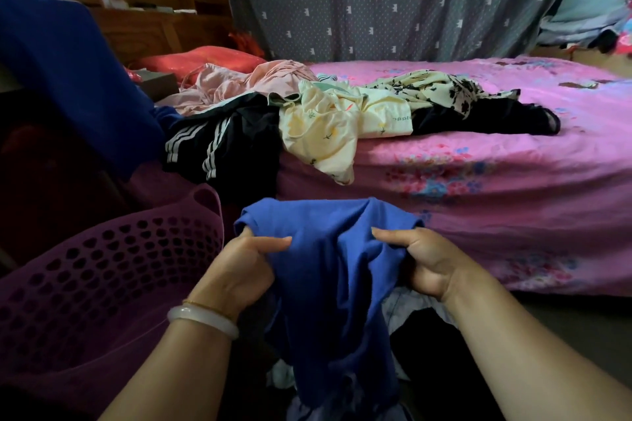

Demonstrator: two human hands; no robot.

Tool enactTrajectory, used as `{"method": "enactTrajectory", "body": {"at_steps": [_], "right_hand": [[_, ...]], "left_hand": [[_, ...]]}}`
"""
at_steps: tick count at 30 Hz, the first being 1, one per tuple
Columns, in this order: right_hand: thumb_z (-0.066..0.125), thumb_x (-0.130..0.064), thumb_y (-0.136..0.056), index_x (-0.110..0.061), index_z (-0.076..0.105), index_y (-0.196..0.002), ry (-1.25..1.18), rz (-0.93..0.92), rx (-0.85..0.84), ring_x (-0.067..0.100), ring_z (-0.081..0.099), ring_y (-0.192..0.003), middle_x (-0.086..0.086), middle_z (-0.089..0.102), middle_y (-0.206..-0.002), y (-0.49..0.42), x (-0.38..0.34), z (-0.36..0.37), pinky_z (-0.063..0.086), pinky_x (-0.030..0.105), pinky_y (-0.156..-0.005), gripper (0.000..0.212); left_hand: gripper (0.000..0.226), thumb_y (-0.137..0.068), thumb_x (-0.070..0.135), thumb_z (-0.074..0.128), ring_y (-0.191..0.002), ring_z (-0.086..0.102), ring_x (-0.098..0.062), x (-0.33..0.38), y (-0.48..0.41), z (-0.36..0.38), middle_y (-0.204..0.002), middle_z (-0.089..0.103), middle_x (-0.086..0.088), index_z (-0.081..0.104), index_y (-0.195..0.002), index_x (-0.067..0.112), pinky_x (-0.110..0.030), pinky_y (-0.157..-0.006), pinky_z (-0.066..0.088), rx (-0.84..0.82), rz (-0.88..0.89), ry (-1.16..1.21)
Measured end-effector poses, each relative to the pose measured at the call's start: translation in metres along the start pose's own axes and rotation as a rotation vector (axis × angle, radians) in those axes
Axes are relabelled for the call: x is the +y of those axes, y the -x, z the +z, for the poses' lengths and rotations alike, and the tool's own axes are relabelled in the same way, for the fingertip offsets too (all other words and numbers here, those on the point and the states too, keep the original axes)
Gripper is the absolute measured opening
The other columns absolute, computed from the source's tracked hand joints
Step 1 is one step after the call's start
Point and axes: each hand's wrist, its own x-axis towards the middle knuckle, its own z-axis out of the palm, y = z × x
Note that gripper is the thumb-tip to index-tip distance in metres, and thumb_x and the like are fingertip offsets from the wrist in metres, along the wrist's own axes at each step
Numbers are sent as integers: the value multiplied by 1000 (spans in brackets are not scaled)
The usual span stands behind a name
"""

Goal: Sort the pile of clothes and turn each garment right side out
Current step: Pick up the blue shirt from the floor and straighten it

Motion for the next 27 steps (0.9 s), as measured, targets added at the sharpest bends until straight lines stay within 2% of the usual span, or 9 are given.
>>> {"method": "enactTrajectory", "body": {"at_steps": [3,6,8,10,13,17,21,25,27], "right_hand": [[81,-17,-55,3,76,-80,-191,-178,-7,27,73,-77,17,74,-87,3,-19,-12,60,37,-63,32],[87,-33,-51,-3,76,-95,-216,-233,-57,28,71,-94,17,73,-103,10,-23,-20,59,38,-75,55],[79,-26,-66,-3,74,-101,-45,-25,-20,30,70,-96,19,71,-108,9,0,-17,58,40,-82,42],[65,-9,-76,1,72,-99,52,66,34,30,71,-88,21,71,-102,9,12,-10,59,38,-79,26],[58,-7,-88,0,70,-96,-49,-66,222,26,72,-77,16,74,-86,3,-2,-9,60,36,-71,16],[57,-10,-92,-1,65,-109,87,-99,418,29,64,-91,17,69,-101,-1,-3,-29,52,40,-86,20],[69,-12,-83,-5,66,-85,192,-98,564,30,63,-83,17,67,-90,0,-14,-47,51,40,-83,8],[78,-4,-50,-6,69,-92,490,-62,672,35,66,-91,19,70,-97,3,-16,-68,54,45,-89,43],[76,1,-55,-4,68,-89,664,-37,723,35,66,-92,20,69,-98,7,-16,-71,55,44,-86,36]], "left_hand": [[44,-80,-18,52,-84,73,-23,1,3,-7,-96,75,-10,63,-112,10,-28,-64,60,24,4,-129],[34,-82,-18,48,-74,73,-24,4,3,-7,-88,75,-14,66,-101,4,-28,-59,59,52,24,-95],[35,-83,-16,48,-82,72,-27,1,1,-2,-100,71,-21,62,-112,-2,-30,-64,60,58,15,-34],[31,-85,-14,46,-80,72,-25,-1,0,3,-98,71,-20,62,-110,-4,-28,-64,60,55,19,-1],[25,-84,-12,49,-74,73,-22,2,-2,0,-85,74,-14,64,-101,-1,-27,-62,60,75,62,-36],[31,-76,-13,63,-81,71,-32,-2,0,-16,-92,71,-22,61,-105,-6,-36,-70,60,236,27,-363],[33,-70,-10,72,-78,71,-32,-1,2,-38,-94,72,-24,66,-103,-8,-39,-72,60,311,-69,-513],[102,-42,14,92,-107,61,-34,-2,-6,-56,-125,58,-16,46,-133,5,-46,-92,52,420,-54,-801],[102,-57,-2,86,-114,49,-27,-3,-5,-49,-128,40,-3,32,-142,15,-37,-92,48,433,14,-907]]}}
